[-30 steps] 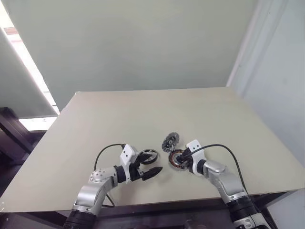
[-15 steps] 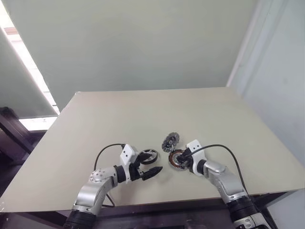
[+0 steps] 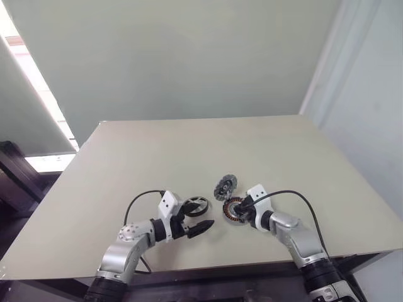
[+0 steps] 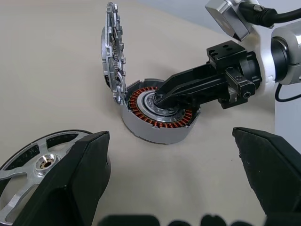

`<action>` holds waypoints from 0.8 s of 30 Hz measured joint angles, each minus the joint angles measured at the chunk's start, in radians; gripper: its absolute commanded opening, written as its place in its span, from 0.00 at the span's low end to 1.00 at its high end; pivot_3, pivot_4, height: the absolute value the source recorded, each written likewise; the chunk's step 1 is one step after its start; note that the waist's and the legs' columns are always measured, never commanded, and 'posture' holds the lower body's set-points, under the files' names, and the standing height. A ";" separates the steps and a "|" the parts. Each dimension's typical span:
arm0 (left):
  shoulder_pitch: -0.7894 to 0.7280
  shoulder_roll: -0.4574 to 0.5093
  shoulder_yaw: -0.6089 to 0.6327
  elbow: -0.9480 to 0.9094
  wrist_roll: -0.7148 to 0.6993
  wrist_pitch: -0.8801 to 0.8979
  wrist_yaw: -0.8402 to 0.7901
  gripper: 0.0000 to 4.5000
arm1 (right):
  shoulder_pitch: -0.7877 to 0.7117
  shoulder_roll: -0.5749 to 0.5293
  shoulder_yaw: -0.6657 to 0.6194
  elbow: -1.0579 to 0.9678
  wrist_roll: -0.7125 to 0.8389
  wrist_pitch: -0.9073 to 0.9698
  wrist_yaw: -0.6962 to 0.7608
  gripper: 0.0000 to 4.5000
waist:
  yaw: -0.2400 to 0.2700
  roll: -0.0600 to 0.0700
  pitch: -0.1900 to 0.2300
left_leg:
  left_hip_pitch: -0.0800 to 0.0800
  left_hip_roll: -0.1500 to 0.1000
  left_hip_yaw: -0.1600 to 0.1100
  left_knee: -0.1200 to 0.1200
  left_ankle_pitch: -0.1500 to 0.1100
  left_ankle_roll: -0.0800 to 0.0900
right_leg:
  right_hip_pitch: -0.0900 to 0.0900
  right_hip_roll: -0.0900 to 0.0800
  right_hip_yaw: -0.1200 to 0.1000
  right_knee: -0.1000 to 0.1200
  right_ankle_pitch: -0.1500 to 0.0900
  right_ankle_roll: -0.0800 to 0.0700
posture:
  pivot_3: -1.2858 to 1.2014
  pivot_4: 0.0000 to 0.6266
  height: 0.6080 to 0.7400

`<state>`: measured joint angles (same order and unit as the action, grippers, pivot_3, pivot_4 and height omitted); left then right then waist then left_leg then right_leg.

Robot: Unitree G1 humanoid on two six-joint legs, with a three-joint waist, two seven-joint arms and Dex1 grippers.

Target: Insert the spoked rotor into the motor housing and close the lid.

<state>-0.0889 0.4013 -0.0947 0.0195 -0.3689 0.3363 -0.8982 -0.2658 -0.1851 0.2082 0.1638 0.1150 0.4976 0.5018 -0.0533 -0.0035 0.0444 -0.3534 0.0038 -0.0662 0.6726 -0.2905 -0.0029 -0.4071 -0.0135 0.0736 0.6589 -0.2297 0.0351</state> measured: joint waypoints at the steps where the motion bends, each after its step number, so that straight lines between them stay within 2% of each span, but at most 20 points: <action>1: 0.000 0.000 0.000 0.000 0.000 0.000 0.000 1.00 | 0.000 0.000 0.002 -0.002 0.000 0.001 0.003 0.44 | 0.000 0.000 0.000 | 0.000 0.000 0.000 0.000 0.000 0.000 | 0.000 0.000 0.000 0.000 0.000 0.000 | 0.52 0.00 1.00; 8: 0.000 0.000 -0.001 0.003 0.000 -0.002 0.000 1.00 | 0.000 0.005 0.016 -0.015 0.003 0.006 0.022 0.99 | 0.001 0.000 0.000 | 0.000 0.000 0.000 0.001 0.000 0.000 | 0.001 0.000 0.000 0.000 0.000 0.000 | 0.52 0.00 1.00; 19: 0.000 0.000 -0.003 0.004 0.001 -0.003 0.000 1.00 | 0.001 -0.008 -0.024 -0.091 0.019 0.041 0.016 0.99 | 0.000 0.000 0.000 | -0.002 0.000 -0.001 0.000 0.000 0.000 | -0.001 0.000 0.000 0.000 0.000 0.000 | 0.52 0.00 1.00; 22: 0.000 0.000 -0.003 0.004 0.001 -0.003 -0.001 1.00 | 0.004 -0.020 -0.024 -0.119 0.021 0.049 0.017 0.85 | 0.000 0.000 0.000 | -0.002 0.000 -0.001 0.000 0.000 0.000 | -0.001 0.000 0.000 0.000 0.000 0.000 | 0.52 0.00 1.00; 24: 0.000 0.000 -0.003 0.005 0.001 -0.003 -0.001 1.00 | 0.006 -0.032 -0.024 -0.129 0.020 0.058 0.016 0.70 | 0.000 0.000 0.000 | -0.002 0.000 -0.001 0.001 0.000 0.000 | -0.001 0.000 0.000 0.000 0.000 0.000 | 0.52 0.00 1.00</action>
<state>-0.0890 0.4012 -0.0979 0.0241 -0.3682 0.3337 -0.8988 -0.2600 -0.2171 0.1844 0.0349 0.1348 0.5555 0.5179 -0.0530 -0.0035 0.0444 -0.3551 0.0035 -0.0668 0.6731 -0.2904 -0.0029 -0.4081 -0.0137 0.0732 0.6588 -0.2296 0.0353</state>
